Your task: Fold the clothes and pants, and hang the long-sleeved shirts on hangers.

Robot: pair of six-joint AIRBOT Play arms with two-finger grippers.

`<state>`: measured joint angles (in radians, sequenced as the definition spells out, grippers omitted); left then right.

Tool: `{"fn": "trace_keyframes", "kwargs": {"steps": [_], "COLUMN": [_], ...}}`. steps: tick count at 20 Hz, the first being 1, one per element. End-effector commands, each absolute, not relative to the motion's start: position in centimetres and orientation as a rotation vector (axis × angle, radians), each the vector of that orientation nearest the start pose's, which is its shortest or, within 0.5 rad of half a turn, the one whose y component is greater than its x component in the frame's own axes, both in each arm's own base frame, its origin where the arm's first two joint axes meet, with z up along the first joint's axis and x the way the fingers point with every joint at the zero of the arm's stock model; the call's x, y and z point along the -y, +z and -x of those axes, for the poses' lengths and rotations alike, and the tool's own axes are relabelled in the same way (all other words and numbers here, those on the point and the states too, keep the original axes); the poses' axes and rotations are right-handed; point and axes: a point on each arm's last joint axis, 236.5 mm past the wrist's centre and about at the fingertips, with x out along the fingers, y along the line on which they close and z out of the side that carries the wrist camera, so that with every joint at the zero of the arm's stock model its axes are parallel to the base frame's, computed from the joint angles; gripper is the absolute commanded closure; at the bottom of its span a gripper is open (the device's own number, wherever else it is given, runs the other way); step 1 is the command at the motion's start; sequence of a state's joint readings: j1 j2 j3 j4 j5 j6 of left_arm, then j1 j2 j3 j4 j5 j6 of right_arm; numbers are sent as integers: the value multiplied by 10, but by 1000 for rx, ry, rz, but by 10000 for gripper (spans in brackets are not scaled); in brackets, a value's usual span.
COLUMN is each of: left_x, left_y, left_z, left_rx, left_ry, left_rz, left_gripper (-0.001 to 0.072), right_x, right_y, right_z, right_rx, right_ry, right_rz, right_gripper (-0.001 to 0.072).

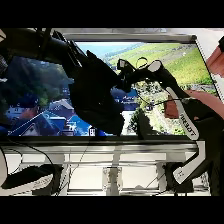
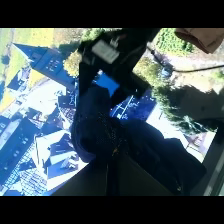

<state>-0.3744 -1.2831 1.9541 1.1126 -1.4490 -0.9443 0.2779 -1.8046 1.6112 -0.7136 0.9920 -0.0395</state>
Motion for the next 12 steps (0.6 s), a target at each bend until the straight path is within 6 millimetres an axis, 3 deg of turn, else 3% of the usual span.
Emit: {"fn": "trace_keyframes", "kwargs": {"steps": [1, 3, 7, 9, 12], "left_x": [245, 241, 218, 203, 185], "left_y": [302, 300, 300, 305, 308], "left_z": [-342, -345, -371, -388, -402], "left_rx": [-541, -545, -550, -540, -544], "left_ry": [-985, -965, -809, -699, -590], "left_rz": [-475, -488, -505, -491, -465], "left_gripper": [684, 683, 684, 683, 682], "right_x": [-306, -299, -251, -229, -205], "right_y": [-11, -16, -14, 9, 62], "right_z": [-482, -486, -483, -470, -451], "right_rx": [-483, -541, -750, -816, -841], "right_ry": [1282, 1243, 1137, 1131, 1096], "right_rz": [623, 594, 493, 404, 325], "right_gripper": [372, 695, 700, 700, 700]}}
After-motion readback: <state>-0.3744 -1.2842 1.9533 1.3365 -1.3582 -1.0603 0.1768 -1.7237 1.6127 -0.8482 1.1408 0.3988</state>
